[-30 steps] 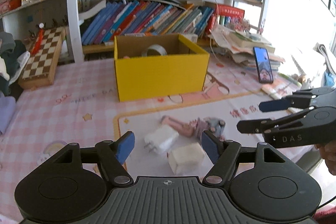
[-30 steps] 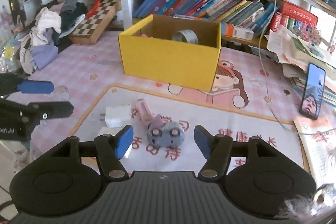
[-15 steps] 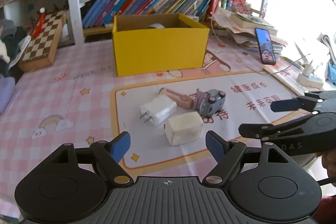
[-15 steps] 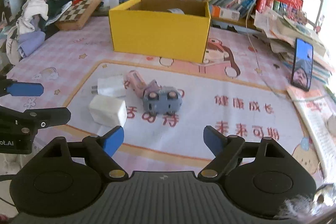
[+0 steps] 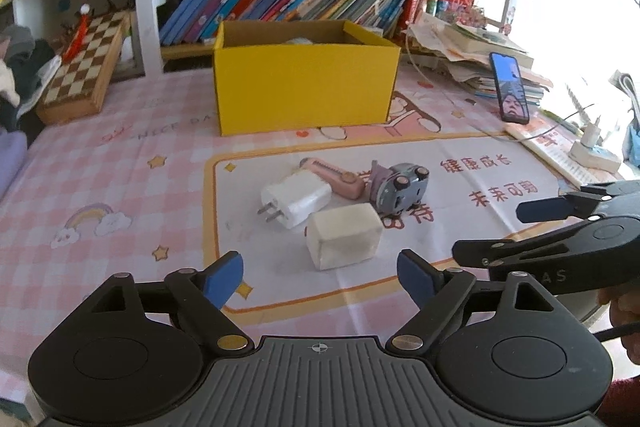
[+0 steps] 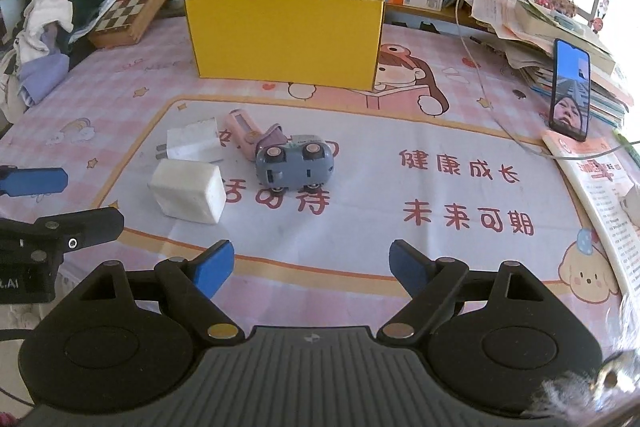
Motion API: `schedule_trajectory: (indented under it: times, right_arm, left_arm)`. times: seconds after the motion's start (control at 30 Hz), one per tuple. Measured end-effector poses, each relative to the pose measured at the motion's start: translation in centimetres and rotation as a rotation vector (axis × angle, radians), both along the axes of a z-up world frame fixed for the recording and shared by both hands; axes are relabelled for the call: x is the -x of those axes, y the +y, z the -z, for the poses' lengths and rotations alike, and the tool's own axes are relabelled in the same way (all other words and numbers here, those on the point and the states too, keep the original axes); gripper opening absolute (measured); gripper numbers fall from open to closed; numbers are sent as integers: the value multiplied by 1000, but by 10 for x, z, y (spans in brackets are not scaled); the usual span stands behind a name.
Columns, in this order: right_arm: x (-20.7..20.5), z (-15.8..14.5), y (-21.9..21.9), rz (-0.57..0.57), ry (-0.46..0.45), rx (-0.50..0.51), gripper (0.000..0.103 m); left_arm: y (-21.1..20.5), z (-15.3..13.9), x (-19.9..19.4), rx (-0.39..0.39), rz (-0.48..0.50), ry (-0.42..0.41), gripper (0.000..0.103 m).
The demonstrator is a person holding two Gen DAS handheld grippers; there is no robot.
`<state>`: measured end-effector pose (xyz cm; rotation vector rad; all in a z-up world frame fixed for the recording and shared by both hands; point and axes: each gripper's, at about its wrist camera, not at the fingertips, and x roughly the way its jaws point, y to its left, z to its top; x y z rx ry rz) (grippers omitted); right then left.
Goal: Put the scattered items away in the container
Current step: 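Grasp the white block with the left tool while the right tool grasps the blue toy truck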
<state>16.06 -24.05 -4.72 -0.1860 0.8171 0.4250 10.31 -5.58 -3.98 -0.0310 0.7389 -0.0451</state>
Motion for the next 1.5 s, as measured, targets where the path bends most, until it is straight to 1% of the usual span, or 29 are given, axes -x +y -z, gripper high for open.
schedule_trajectory:
  times: [0.2,0.33,0.67,1.03,1.2,1.5]
  right_arm:
    - [-6,1,2,-19,-1,8,84]
    - [-12,2,3,-29,2,13,84]
    - [-32,8,8,-66,23,23,84]
    - [-62,10,17,-109,32,34,84]
    - [-77,12,19,-128,50,25,84]
    - [-96,16,17,-144,82,21,83]
  left_arm:
    - [-5,3,-3,-10,10,-3,87]
    - [-3,8,-9,-3,5,26,87]
    - [-3,20,-29,33,-9,63,85]
    - [-1,28,-50,65,-39,77,84]
    - [0,30,-58,88,-46,85,79]
    - [-4,35,-70,127,-36,97,78]
